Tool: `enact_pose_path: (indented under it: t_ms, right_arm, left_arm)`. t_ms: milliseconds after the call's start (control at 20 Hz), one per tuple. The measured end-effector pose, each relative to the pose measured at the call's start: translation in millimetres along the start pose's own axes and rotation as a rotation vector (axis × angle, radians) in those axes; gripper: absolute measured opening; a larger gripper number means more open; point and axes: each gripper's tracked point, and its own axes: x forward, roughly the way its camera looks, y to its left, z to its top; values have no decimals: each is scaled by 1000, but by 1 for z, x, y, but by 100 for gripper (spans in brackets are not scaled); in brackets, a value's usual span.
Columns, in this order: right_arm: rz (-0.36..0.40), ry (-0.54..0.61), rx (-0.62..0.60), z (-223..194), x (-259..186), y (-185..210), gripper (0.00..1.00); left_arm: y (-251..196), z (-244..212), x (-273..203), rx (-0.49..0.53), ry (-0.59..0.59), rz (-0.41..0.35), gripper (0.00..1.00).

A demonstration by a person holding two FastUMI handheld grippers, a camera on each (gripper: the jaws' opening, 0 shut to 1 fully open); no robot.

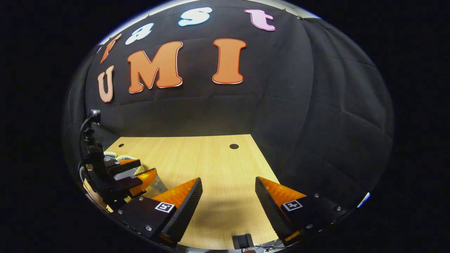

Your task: First open the suitcase, pack the skin care products into it, and then close the suitcase.

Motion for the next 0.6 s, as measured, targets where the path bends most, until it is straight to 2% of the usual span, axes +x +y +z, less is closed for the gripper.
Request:
enact_pose_path:
  t_ms: [300,450,500,600]
  right_arm:
    - [-2,36,-15,-11,5,-10,96]
    - [-1,54,-26,-18,4,-9,96]
    - [0,58,-30,-20,4,-7,96]
    - [11,69,-37,-27,6,1,96]
  left_arm:
    - [-5,-61,27,2,108,46,96]
    - [-5,-83,36,-6,170,76,68]
    - [-5,-87,35,-11,184,82,54]
    - [-4,-86,36,-22,176,85,35]
